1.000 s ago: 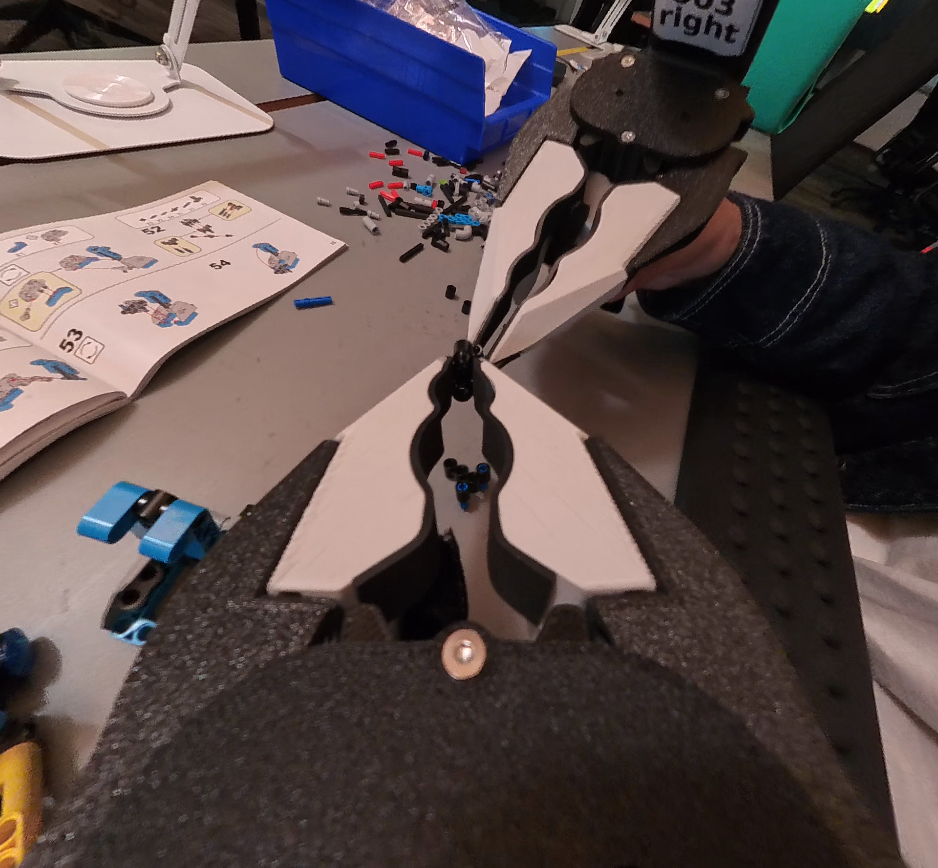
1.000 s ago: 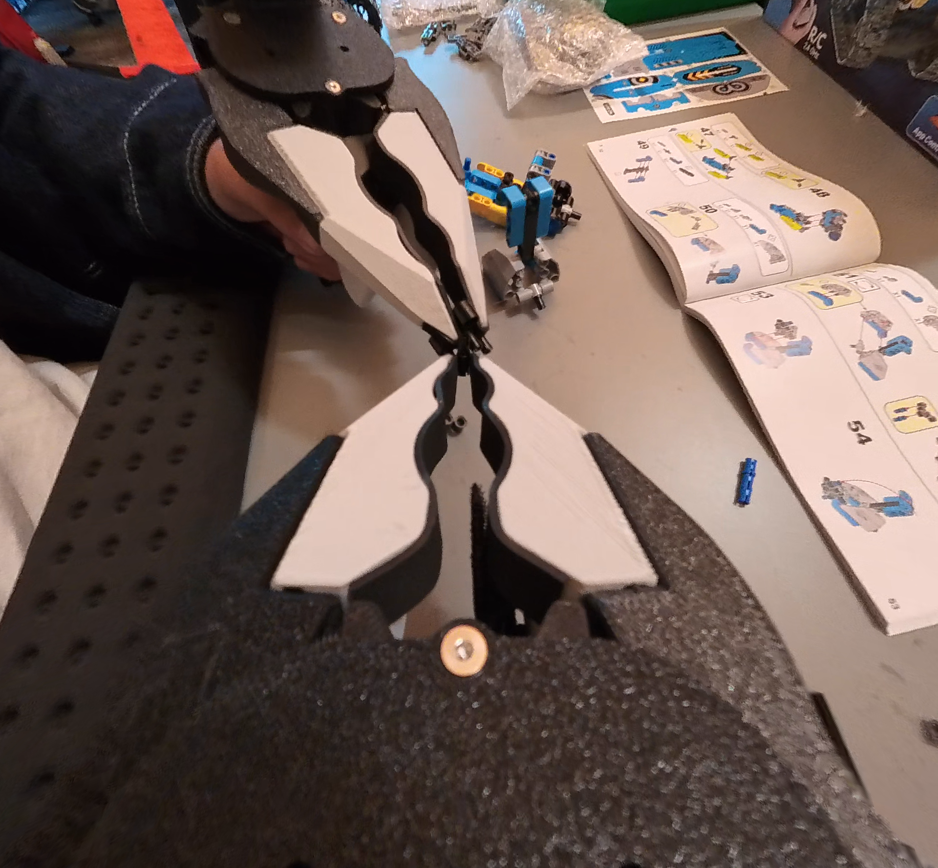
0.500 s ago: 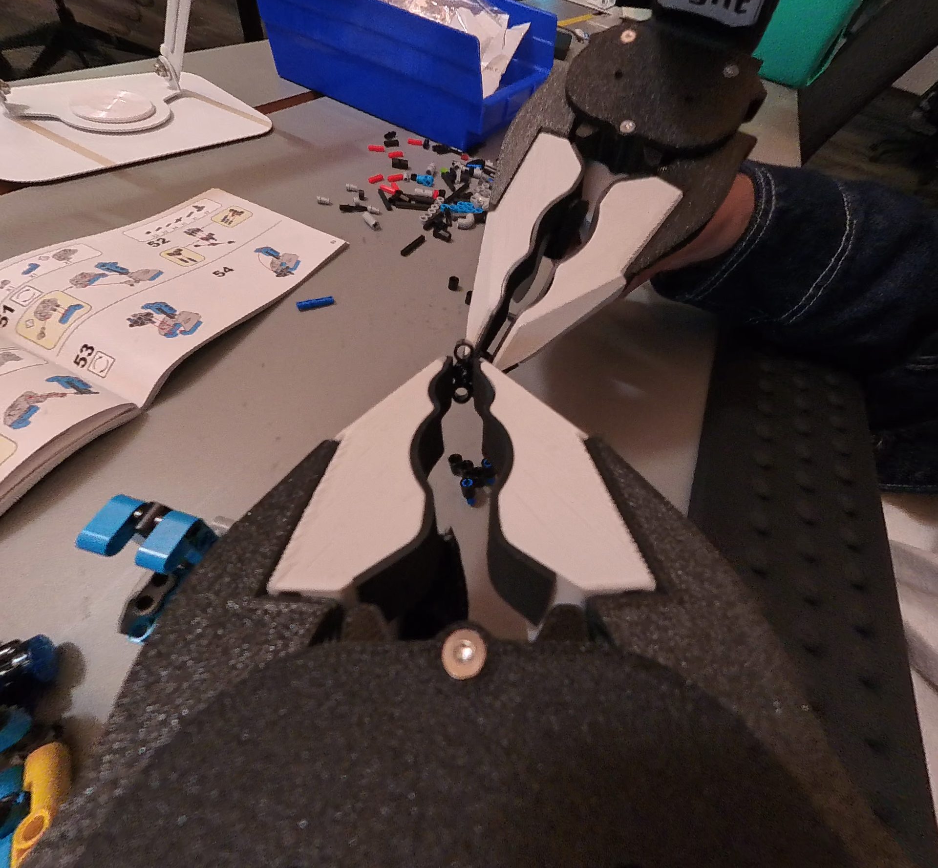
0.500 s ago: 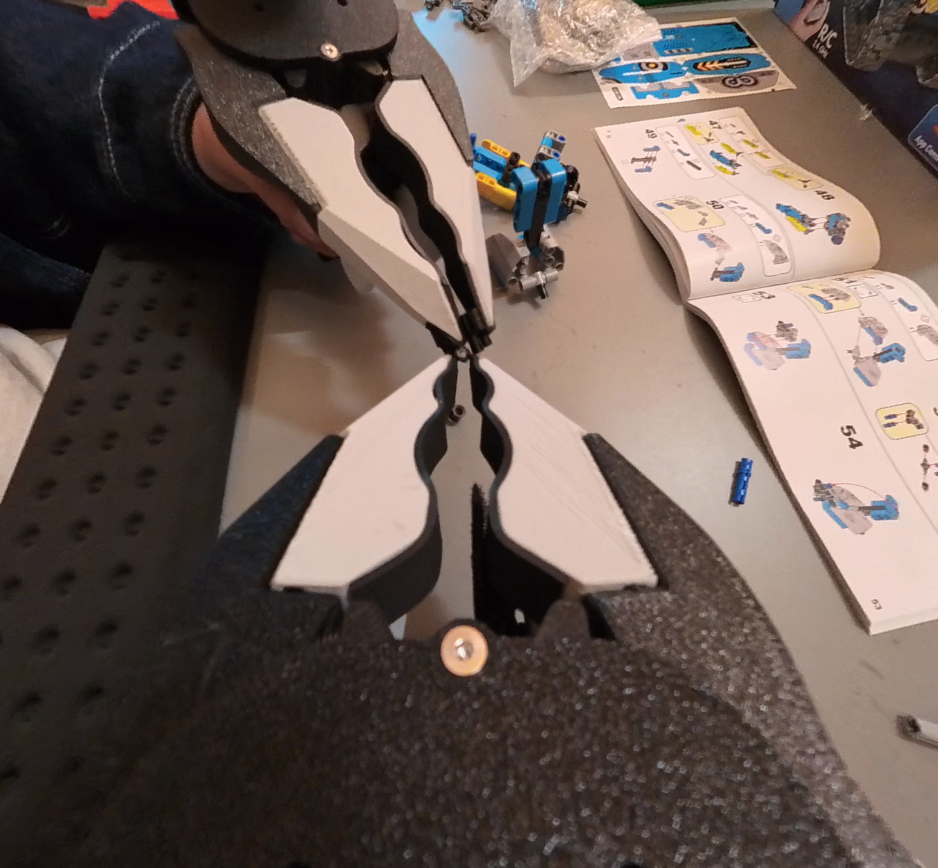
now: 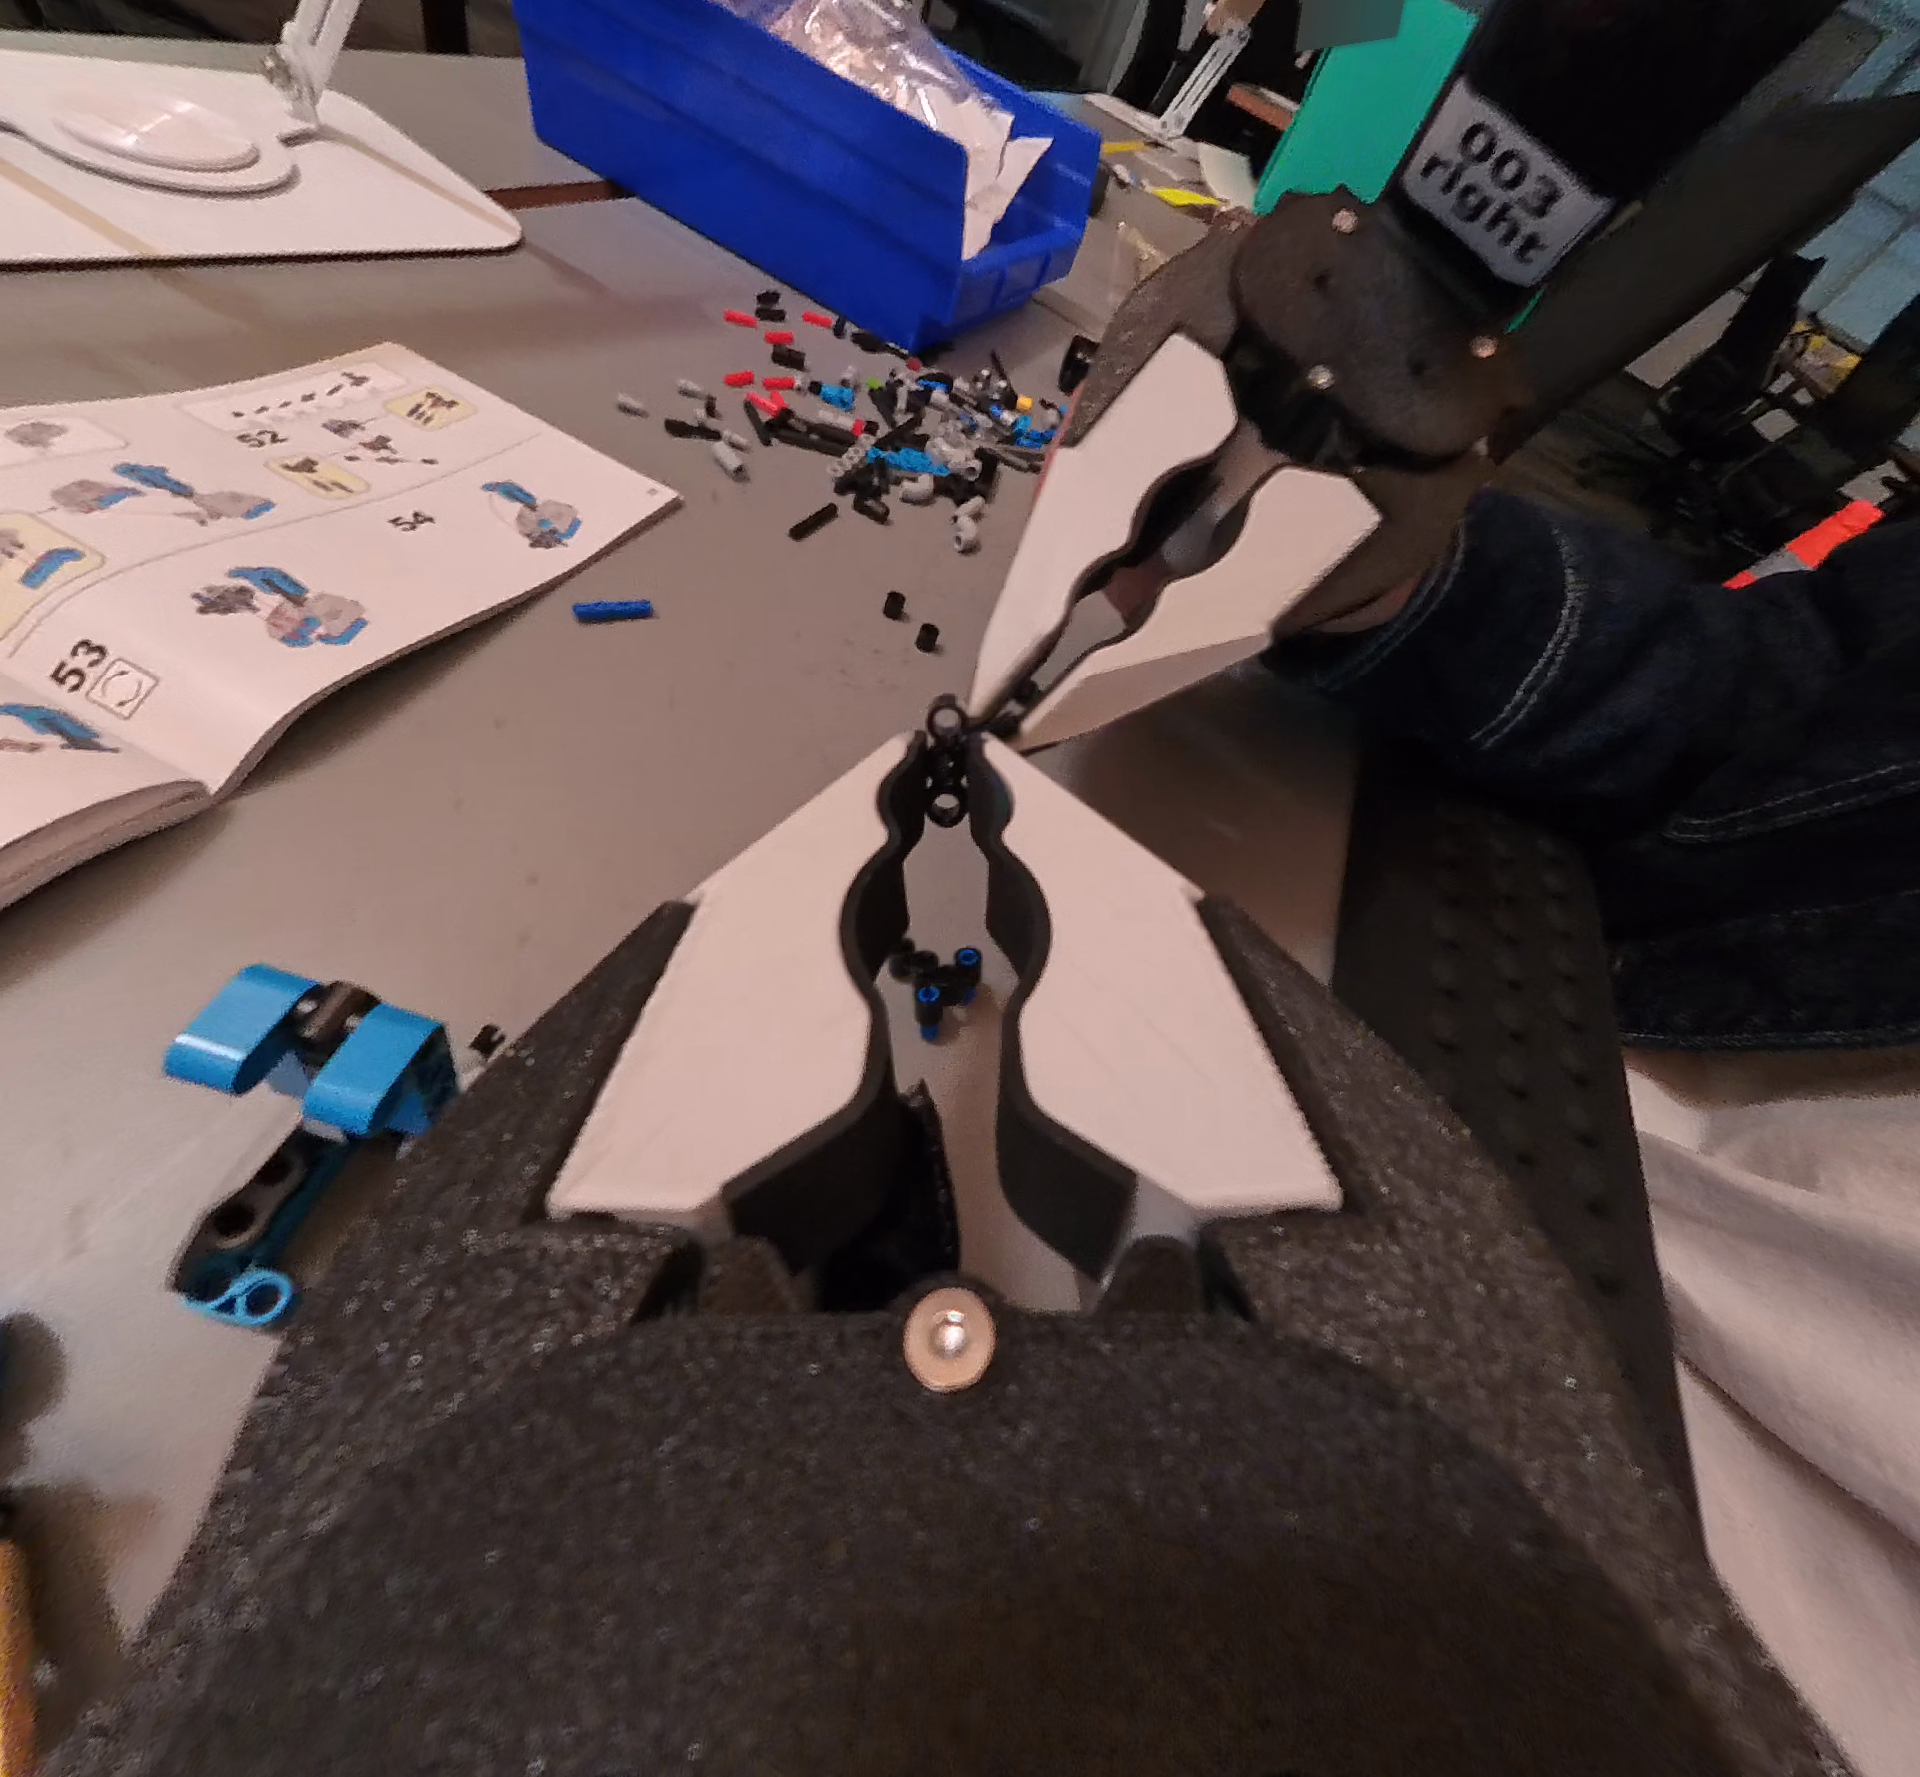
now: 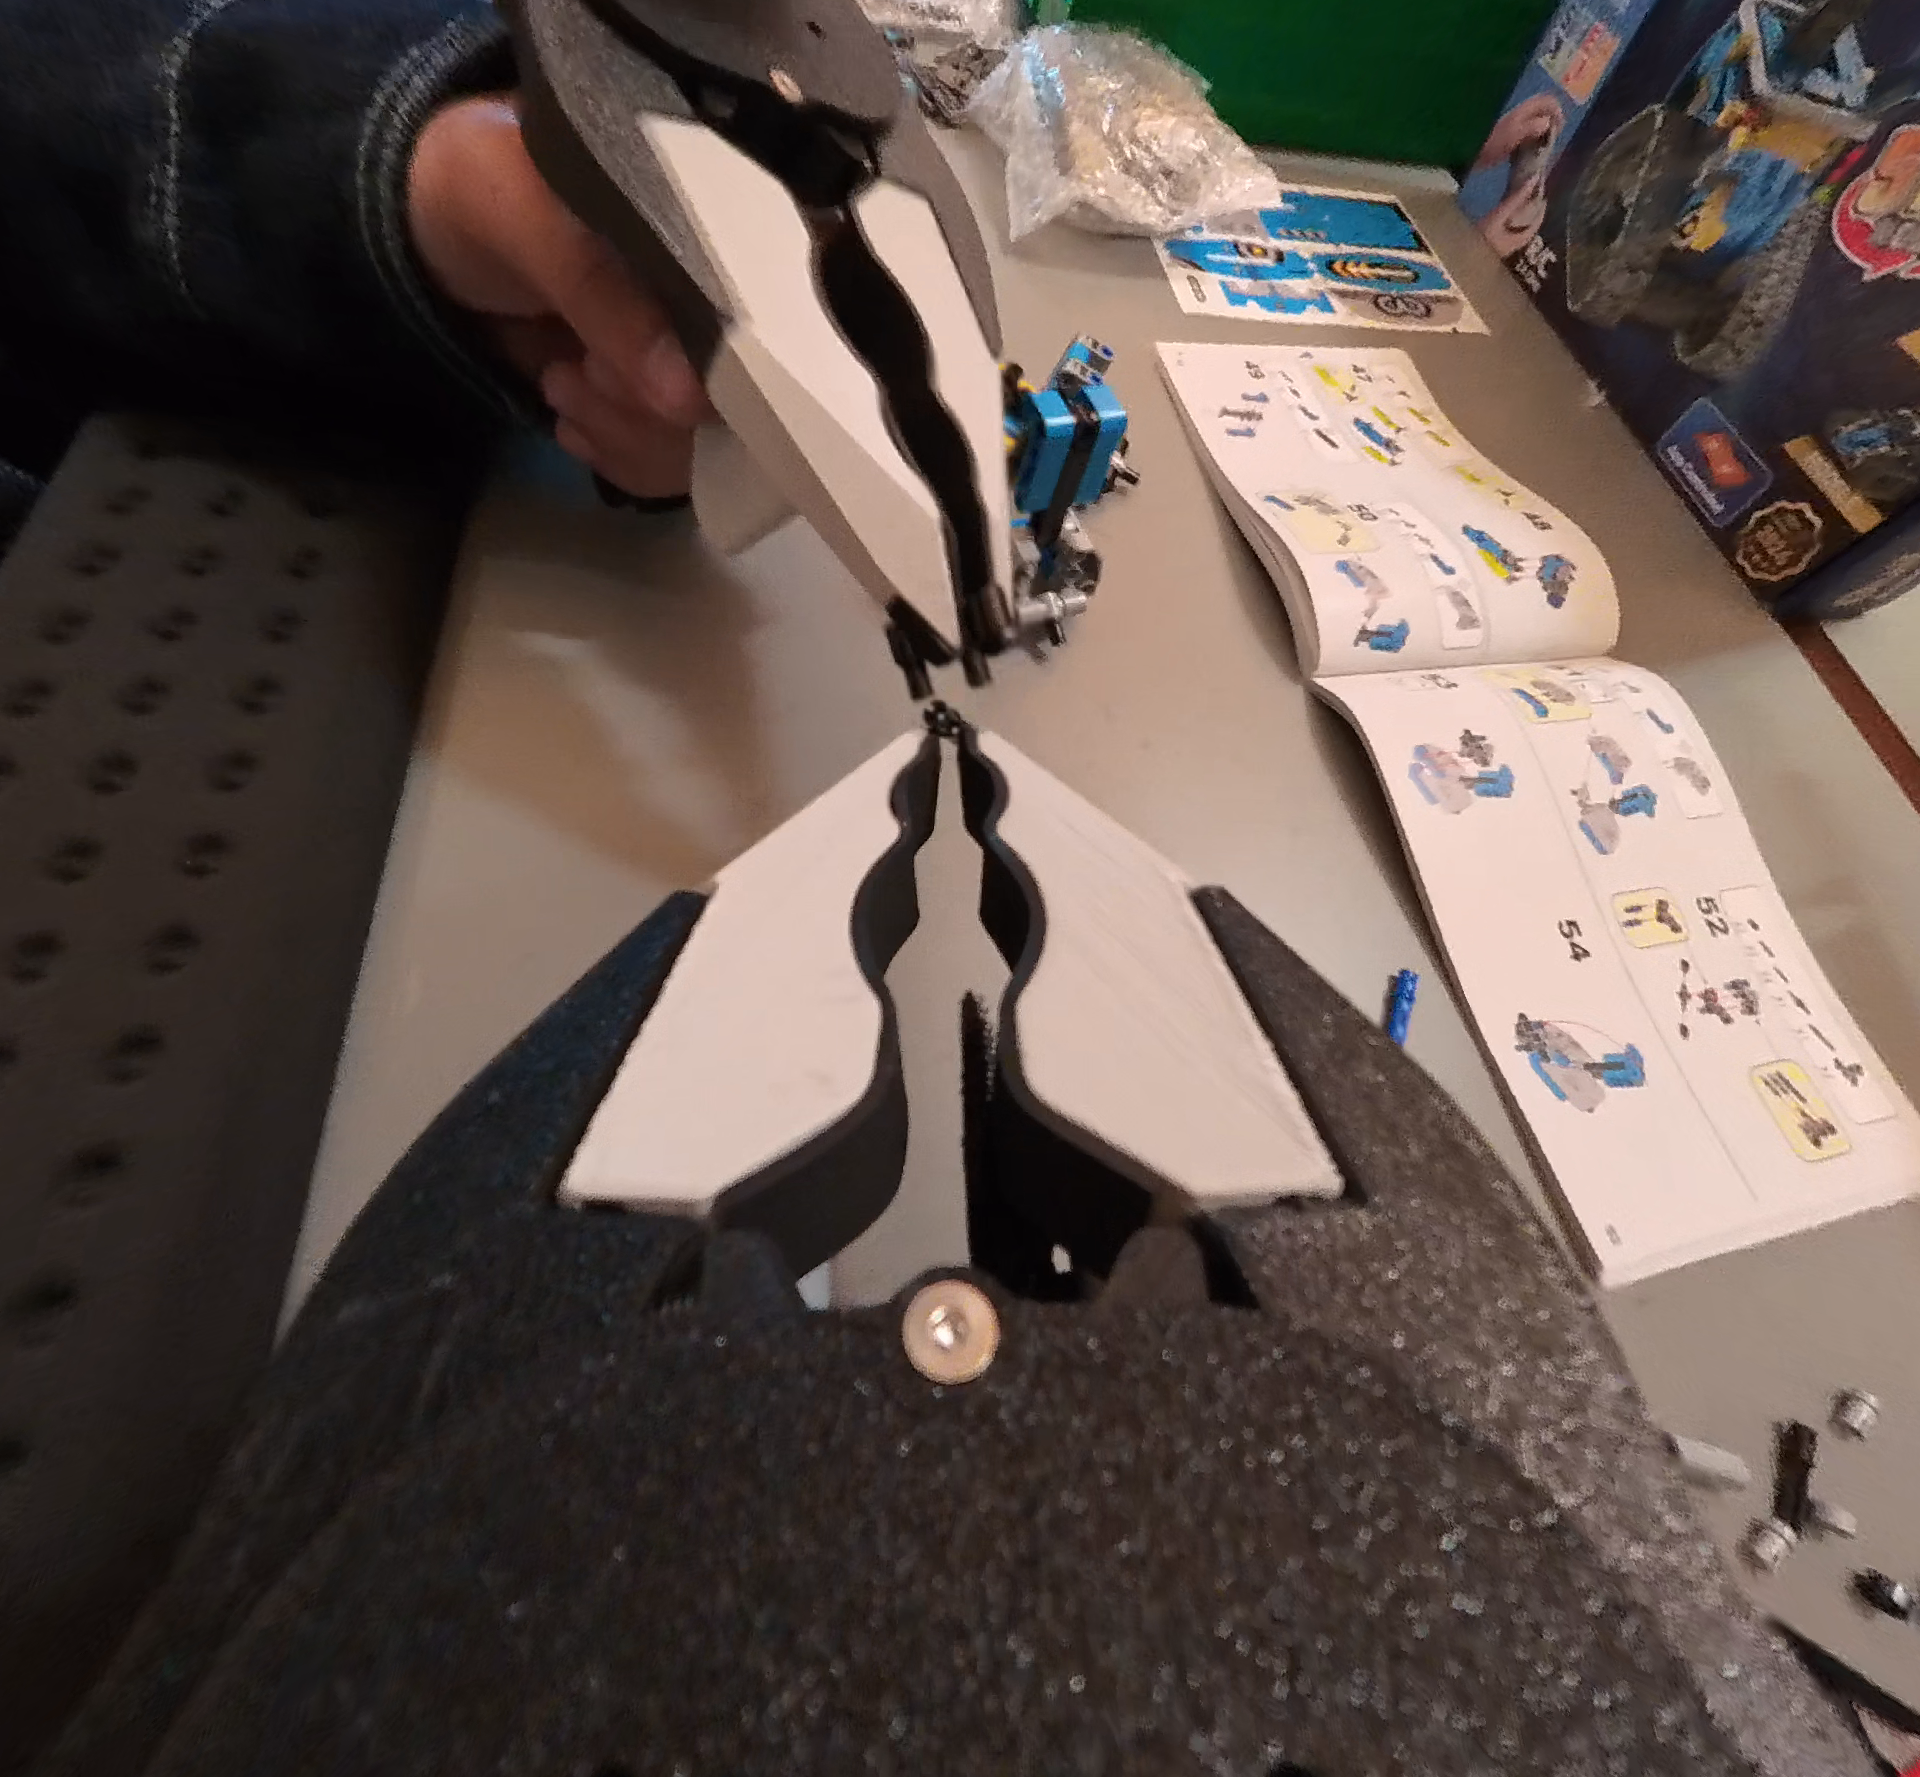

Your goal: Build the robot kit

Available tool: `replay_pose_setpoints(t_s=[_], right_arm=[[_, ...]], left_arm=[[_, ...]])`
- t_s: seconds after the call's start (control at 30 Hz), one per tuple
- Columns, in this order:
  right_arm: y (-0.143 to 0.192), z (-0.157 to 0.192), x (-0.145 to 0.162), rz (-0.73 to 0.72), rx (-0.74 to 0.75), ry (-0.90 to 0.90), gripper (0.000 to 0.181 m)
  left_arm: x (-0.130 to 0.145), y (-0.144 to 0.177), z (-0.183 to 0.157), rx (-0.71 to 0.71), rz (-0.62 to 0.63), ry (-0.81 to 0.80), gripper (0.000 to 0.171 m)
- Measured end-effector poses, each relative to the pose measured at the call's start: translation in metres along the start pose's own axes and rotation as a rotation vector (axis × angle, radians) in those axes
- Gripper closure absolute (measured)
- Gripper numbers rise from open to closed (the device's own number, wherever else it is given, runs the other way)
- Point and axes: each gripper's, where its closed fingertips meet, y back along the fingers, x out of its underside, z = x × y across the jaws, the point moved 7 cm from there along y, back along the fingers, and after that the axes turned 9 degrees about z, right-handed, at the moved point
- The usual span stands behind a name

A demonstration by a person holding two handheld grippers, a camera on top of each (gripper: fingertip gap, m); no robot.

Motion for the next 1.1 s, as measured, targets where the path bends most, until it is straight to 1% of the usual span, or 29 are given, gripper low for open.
replay_pose_setpoints(t_s=[0.13, 0.2, 0.27, 0.37, 0.47, 0.6, 0.8, 0.9, 1.1], right_arm=[[-0.001, 0.000, 0.004, 0.021, 0.007, 0.013, 0.178], [-0.002, 0.000, 0.009, 0.040, -0.022, -0.012, 0.178], [0.000, 0.003, 0.012, 0.036, -0.091, -0.049, 0.178], [0.001, 0.005, 0.014, 0.019, -0.116, -0.068, 0.178], [-0.002, 0.007, 0.016, 0.056, -0.103, -0.035, 0.178], [-0.007, 0.010, 0.020, 0.108, -0.110, -0.009, 0.177], [-0.014, 0.017, 0.026, 0.182, -0.124, 0.006, 0.176], [-0.015, 0.022, 0.031, 0.238, -0.105, 0.004, 0.176], [-0.010, 0.024, 0.042, 0.255, -0.070, -0.046, 0.176]], left_arm=[[0.003, -0.004, -0.001, -0.028, 0.038, -0.030, 0.165], [0.005, -0.006, -0.003, -0.016, 0.053, -0.038, 0.165], [0.009, -0.012, -0.006, 0.014, 0.092, -0.037, 0.165], [0.009, -0.014, -0.012, 0.018, 0.105, -0.084, 0.165], [0.013, -0.018, -0.012, 0.014, 0.139, -0.081, 0.165], [0.019, -0.023, -0.013, -0.015, 0.197, -0.117, 0.165], [0.026, -0.032, -0.016, -0.024, 0.271, -0.150, 0.165], [0.031, -0.038, -0.019, -0.030, 0.316, -0.172, 0.165], [0.032, -0.038, -0.017, -0.029, 0.321, -0.155, 0.165]])
